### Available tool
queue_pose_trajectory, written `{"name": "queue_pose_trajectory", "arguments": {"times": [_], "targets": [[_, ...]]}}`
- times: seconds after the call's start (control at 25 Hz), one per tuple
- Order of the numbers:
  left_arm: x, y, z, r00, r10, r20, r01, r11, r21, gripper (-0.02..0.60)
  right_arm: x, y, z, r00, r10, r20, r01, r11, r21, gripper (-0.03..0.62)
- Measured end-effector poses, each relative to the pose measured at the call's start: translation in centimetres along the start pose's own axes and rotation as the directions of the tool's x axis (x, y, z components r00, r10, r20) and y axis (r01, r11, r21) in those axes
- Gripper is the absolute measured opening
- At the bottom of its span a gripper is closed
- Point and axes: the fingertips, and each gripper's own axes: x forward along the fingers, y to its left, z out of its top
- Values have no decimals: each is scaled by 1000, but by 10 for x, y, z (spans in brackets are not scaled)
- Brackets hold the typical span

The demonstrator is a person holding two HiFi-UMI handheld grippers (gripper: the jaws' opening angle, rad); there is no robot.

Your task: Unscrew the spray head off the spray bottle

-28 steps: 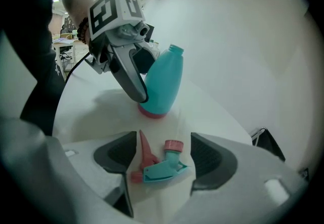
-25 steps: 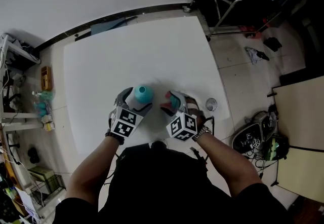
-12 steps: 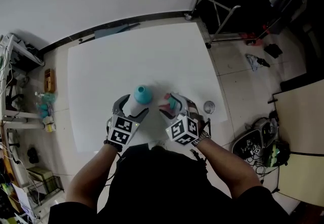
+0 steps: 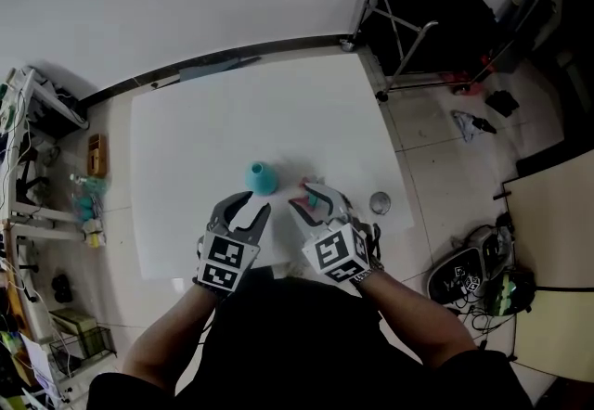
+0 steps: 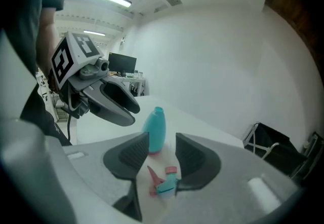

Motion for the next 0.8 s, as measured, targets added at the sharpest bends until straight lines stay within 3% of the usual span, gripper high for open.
{"name": "queue_pose_trajectory", "arguments": {"times": [0.28, 0.8], "targets": [[-9, -16, 32, 997, -42, 62, 44, 999, -16, 18, -14, 4, 25, 999, 5, 37, -7, 999, 49, 16], [-9, -30, 50, 993, -94, 73, 94, 995, -9, 17, -21, 6, 34, 999, 41, 32, -45, 991, 126, -8]]}}
